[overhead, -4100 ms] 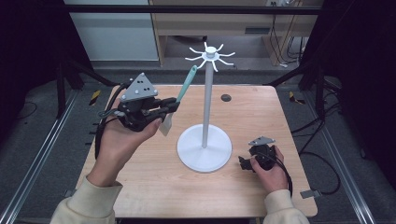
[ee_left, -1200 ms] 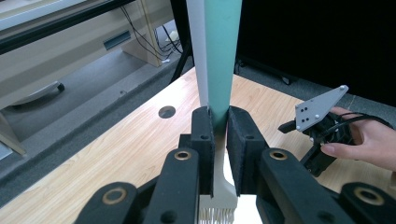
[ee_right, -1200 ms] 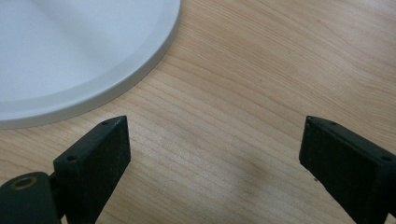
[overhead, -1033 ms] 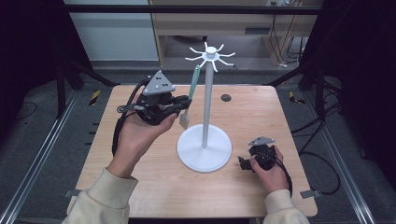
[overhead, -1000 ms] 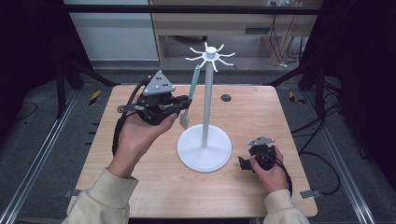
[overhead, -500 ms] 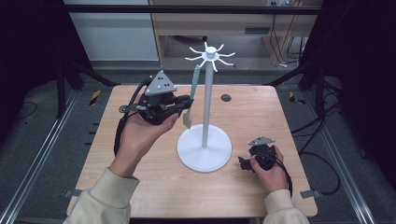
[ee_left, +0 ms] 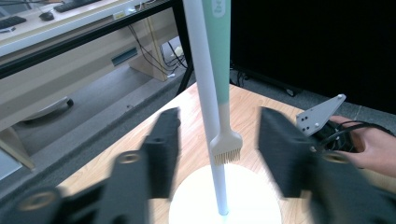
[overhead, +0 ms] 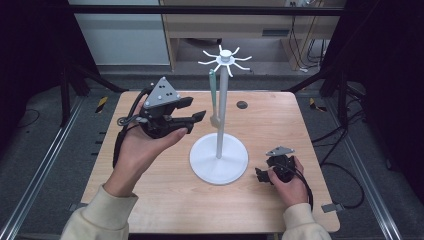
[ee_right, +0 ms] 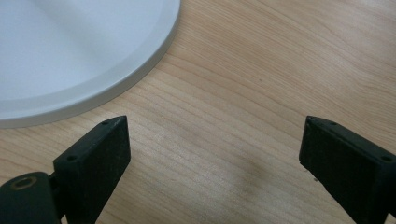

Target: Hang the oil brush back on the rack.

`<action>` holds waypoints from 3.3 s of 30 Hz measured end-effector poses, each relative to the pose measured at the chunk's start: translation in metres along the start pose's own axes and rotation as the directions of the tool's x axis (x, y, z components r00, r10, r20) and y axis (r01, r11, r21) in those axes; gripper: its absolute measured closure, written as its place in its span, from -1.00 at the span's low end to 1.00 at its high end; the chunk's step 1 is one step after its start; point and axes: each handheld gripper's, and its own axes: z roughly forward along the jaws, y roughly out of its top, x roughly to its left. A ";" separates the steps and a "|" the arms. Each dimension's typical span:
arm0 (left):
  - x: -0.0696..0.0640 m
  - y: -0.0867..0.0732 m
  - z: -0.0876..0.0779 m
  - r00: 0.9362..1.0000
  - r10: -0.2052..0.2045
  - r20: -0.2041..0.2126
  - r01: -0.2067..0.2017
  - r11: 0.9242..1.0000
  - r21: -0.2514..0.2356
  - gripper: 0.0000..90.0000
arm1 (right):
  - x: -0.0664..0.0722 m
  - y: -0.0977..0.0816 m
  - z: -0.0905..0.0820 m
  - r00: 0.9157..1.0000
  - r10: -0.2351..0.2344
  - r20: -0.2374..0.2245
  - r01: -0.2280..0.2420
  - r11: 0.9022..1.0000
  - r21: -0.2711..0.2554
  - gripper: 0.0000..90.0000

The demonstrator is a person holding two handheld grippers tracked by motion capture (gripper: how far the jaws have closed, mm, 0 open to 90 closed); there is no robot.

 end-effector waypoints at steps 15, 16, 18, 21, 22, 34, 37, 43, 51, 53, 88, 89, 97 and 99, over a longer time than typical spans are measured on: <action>0.002 -0.020 -0.019 1.000 -0.012 0.012 0.011 0.999 0.051 -0.80 | 0.000 0.000 0.000 1.000 -0.005 0.002 0.005 1.000 -0.001 -0.79; 0.002 -0.024 -0.020 1.000 0.001 -0.003 -0.001 0.999 0.048 -0.80 | 0.000 0.000 0.000 1.000 0.000 0.001 0.000 1.000 0.002 -0.79; 0.002 -0.026 -0.021 1.000 0.012 -0.018 -0.012 0.999 0.047 -0.81 | 0.000 0.000 0.000 1.000 0.000 0.001 0.000 1.000 0.001 -0.79; 0.003 -0.031 -0.024 0.999 0.014 -0.035 -0.012 0.999 0.039 -0.82 | 0.000 0.000 0.000 1.000 -0.002 -0.002 0.002 1.000 0.001 -0.79; 0.004 -0.033 -0.024 0.999 0.009 -0.042 -0.008 0.999 0.040 -0.82 | 0.000 0.000 0.001 1.000 -0.004 -0.003 0.004 1.000 0.002 -0.79; 0.010 -0.072 -0.022 0.996 -0.007 -0.088 0.011 0.999 0.046 -0.81 | 0.000 0.002 0.001 1.000 -0.006 -0.014 0.006 1.000 -0.019 -0.79; 0.013 -0.083 -0.021 0.996 -0.015 -0.087 0.021 0.998 0.067 -0.82 | 0.000 0.002 0.001 1.000 -0.003 -0.016 0.002 1.000 -0.019 -0.79; 0.014 -0.105 -0.013 0.996 -0.023 -0.083 0.032 0.993 0.116 -0.83 | -0.003 0.003 -0.003 0.996 0.041 -0.077 -0.047 0.996 -0.078 -0.79; 0.015 -0.132 -0.001 0.997 -0.001 -0.081 0.012 0.991 0.136 -0.88 | -0.002 0.003 -0.004 0.996 0.037 -0.083 -0.044 0.995 -0.087 -0.79; 0.016 -0.140 0.001 0.997 -0.003 -0.081 0.015 0.990 0.140 -0.88 | -0.002 0.003 -0.004 0.996 0.034 -0.083 -0.041 0.995 -0.089 -0.79; 0.061 -0.266 0.005 0.980 -0.131 -0.152 0.162 0.962 0.222 -0.92 | 0.001 0.002 -0.004 0.997 0.029 -0.069 -0.034 0.997 -0.072 -0.79; 0.062 -0.268 0.005 0.979 -0.131 -0.156 0.164 0.961 0.223 -0.92 | 0.001 0.002 -0.004 0.997 0.029 -0.069 -0.034 0.997 -0.072 -0.79; 0.062 -0.283 0.006 0.976 -0.149 -0.158 0.186 0.949 0.256 -0.92 | 0.001 0.002 -0.004 0.997 0.025 -0.071 -0.030 0.997 -0.069 -0.79; 0.060 -0.287 0.007 0.976 -0.145 -0.160 0.185 0.945 0.270 -0.92 | 0.002 0.002 -0.004 0.997 0.024 -0.072 -0.029 0.997 -0.067 -0.79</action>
